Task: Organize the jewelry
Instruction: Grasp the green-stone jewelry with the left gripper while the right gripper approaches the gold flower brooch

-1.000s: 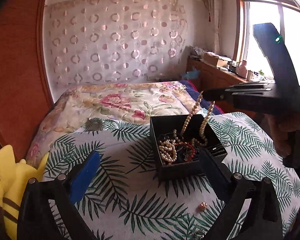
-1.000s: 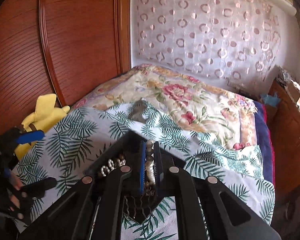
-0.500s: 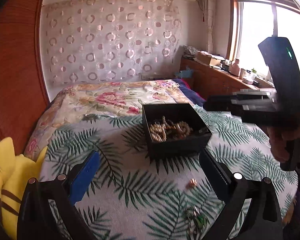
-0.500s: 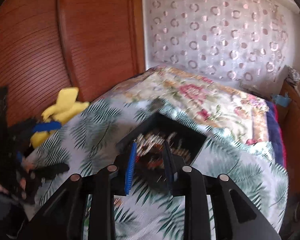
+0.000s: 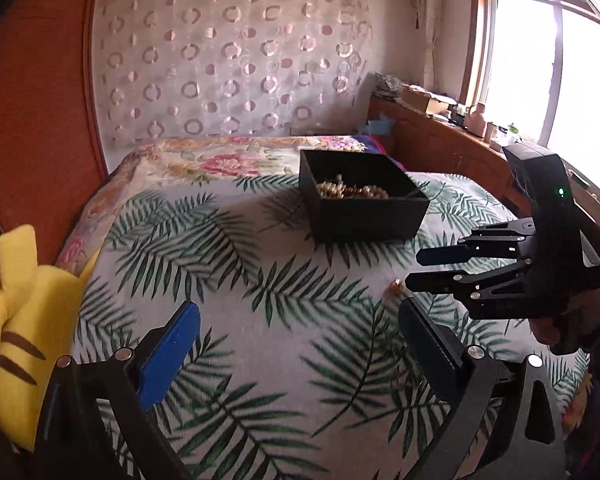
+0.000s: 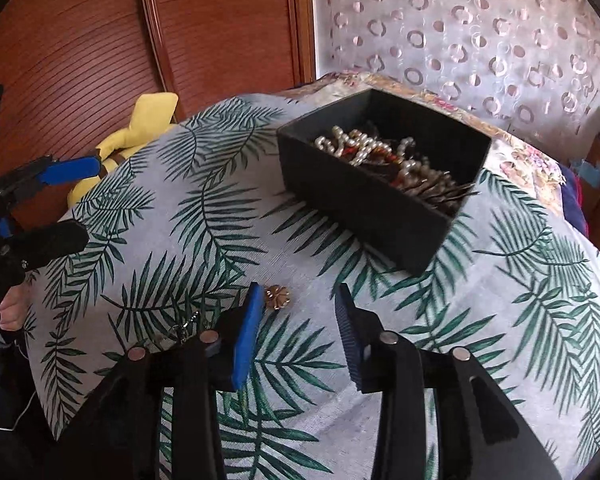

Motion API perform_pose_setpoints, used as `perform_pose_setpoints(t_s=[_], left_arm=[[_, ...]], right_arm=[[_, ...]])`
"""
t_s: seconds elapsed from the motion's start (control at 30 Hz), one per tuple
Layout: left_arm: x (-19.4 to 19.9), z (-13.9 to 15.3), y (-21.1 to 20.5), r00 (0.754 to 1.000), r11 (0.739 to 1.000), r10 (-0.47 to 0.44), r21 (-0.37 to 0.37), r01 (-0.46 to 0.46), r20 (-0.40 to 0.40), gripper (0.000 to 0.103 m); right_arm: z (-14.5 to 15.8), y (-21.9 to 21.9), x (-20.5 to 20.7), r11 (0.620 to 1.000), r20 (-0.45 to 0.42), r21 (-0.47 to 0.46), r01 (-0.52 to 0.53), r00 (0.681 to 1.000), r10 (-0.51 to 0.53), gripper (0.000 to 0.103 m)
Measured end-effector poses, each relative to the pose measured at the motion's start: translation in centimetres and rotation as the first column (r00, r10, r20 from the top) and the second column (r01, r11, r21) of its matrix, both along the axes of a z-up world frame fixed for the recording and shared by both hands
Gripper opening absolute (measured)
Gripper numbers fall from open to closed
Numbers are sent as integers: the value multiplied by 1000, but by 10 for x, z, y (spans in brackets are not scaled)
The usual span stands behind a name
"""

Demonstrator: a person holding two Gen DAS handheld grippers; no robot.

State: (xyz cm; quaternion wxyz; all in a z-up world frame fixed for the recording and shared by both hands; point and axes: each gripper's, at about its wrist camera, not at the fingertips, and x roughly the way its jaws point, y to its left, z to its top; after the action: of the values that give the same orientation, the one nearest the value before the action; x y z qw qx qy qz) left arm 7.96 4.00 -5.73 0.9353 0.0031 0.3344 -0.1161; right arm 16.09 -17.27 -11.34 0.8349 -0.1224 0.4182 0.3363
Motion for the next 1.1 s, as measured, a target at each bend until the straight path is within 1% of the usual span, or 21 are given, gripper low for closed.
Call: perform_pose_setpoints(t_s=[0.1, 0.23, 0.43, 0.47, 0.5, 0.53, 0.63, 0.77, 0.93, 0.97, 1.0, 1.03, 1.1], left_arm=[[-3, -7, 4, 1000, 1000, 12, -4, -12, -19, 96], [-5, -12, 5, 999, 1000, 16, -4, -17, -36, 96], [-9, -13, 6, 999, 1000, 15, -3, -15, -35, 96], [-9, -13, 6, 999, 1000, 16, -4, -16, -34, 96], [-9, -14, 7, 999, 1000, 17, -8, -17, -35, 96], [-9, -14, 6, 999, 1000, 16, -8, -16, -37, 96], [-9, -16, 5, 999, 1000, 14, -9, -14, -50, 96], [-9, -23, -1, 997, 1000, -5, 3, 6, -83, 96], [-11, -30, -22, 988, 996, -82, 19, 85, -128, 95], [-12, -30, -26, 987, 995, -95, 21, 99, -130, 91], [-12, -30, -31, 984, 993, -112, 25, 117, -135, 84], [-13, -31, -36, 982, 991, -124, 27, 129, -142, 81], [-12, -33, -46, 976, 987, -150, 33, 157, -157, 70]], right_arm=[[-3, 10, -2, 1000, -6, -21, -22, 1000, 22, 40], [-7, 23, -4, 997, 7, -72, -40, 999, 41, 40], [-7, 25, -3, 996, 13, -82, -29, 999, 30, 40], [-7, 25, -4, 996, 19, -86, -29, 999, 30, 39], [-7, 24, -4, 996, 26, -87, -28, 999, 31, 30], [-6, 24, -4, 996, 26, -86, -30, 999, 32, 17], [-6, 23, -5, 996, 26, -86, -35, 999, 37, 17], [-4, 12, -9, 998, 25, -62, -27, 999, 28, 17], [6, -9, -24, 1000, 39, -20, -15, 999, 15, 17], [9, -13, -28, 1000, 45, -15, -13, 999, 14, 17], [10, -16, -31, 1000, 48, -12, -11, 999, 12, 17], [13, -21, -36, 1000, 54, -6, -7, 998, 7, 17], [16, -29, -43, 1000, 59, 8, -2, 998, 1, 17]])
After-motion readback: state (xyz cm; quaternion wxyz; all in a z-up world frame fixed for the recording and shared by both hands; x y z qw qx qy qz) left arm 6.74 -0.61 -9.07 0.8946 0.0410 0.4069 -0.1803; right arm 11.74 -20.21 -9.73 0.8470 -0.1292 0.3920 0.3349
